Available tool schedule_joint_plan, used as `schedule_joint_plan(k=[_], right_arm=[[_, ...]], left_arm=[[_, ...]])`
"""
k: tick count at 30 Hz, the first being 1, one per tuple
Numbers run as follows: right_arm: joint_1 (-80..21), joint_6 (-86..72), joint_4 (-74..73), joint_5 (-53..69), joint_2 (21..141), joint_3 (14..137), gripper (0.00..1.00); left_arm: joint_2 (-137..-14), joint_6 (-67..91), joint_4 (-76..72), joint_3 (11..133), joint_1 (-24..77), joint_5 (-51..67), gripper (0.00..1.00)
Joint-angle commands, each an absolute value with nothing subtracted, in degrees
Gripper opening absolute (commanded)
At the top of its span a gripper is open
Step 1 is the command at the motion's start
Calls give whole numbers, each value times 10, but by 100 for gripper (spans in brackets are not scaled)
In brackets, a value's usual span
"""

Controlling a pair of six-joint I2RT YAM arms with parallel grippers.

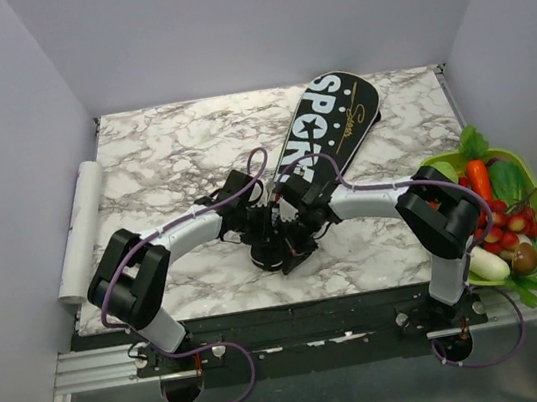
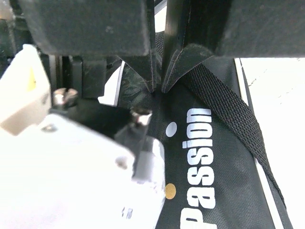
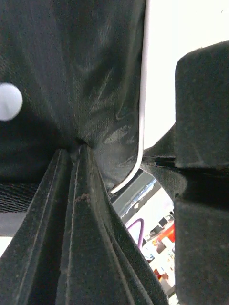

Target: Pack up the badminton gear

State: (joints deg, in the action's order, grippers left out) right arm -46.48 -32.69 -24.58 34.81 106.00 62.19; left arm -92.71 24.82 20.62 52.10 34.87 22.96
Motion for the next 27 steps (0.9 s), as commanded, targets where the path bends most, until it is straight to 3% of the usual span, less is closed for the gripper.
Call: schedule_joint_plan(k=[1,11,21,22,23,26,27], right_arm=[[-491,-398,-213,418,1051,639,1],[-530,-576,-97,401,1081,651,1],[-547,-624,-70,343,1096,674,2],[-547,-618,-76,338,1092,675,9],[-546,-609,-85,332,1081,678,25],[-546,-565,-152,313,1066,705,46],[-545,-546,-190,300,1056,711,49]], left_arm=[[-959,222,193,512,349,198,18],[-955,241,166,505,349,218,17],[-949,238,166,506,349,221,17],[-947,239,164,506,349,221,17],[-945,238,165,506,349,218,17],[-942,234,171,508,349,208,17],[-941,232,171,508,349,205,17]])
